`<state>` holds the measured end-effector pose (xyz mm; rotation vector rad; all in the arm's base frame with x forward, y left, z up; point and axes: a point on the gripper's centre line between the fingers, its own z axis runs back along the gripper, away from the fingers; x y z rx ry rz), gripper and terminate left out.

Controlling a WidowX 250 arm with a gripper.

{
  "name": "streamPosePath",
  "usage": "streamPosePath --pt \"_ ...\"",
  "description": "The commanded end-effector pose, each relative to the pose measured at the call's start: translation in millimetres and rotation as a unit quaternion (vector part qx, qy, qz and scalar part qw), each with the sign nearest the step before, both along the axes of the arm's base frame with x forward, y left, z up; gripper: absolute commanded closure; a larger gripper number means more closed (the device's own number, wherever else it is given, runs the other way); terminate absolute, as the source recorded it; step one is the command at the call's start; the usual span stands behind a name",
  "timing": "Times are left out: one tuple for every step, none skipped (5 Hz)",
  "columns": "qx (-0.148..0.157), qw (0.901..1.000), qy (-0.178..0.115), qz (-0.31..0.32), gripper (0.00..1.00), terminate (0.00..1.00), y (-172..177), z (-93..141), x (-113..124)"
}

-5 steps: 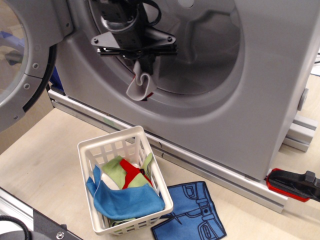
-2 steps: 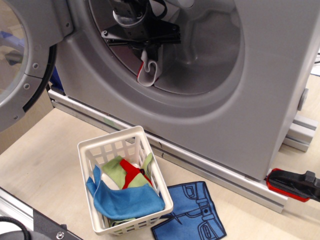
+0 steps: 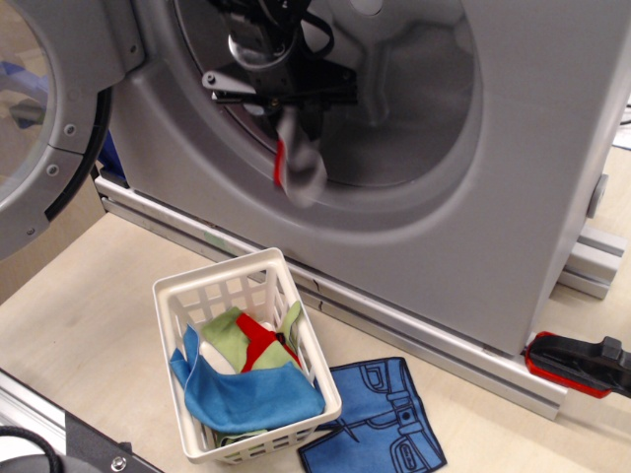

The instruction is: Put clothes in laundry machine

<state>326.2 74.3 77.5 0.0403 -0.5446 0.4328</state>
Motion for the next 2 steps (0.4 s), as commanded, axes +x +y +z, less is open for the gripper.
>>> streamPosePath --pt "-0.002 0.9990 -0.038 -0.023 0.00 0.00 8 44 -30" --pt "-0.007 0.9990 -0.028 -0.033 0.00 1.00 6 57 -44"
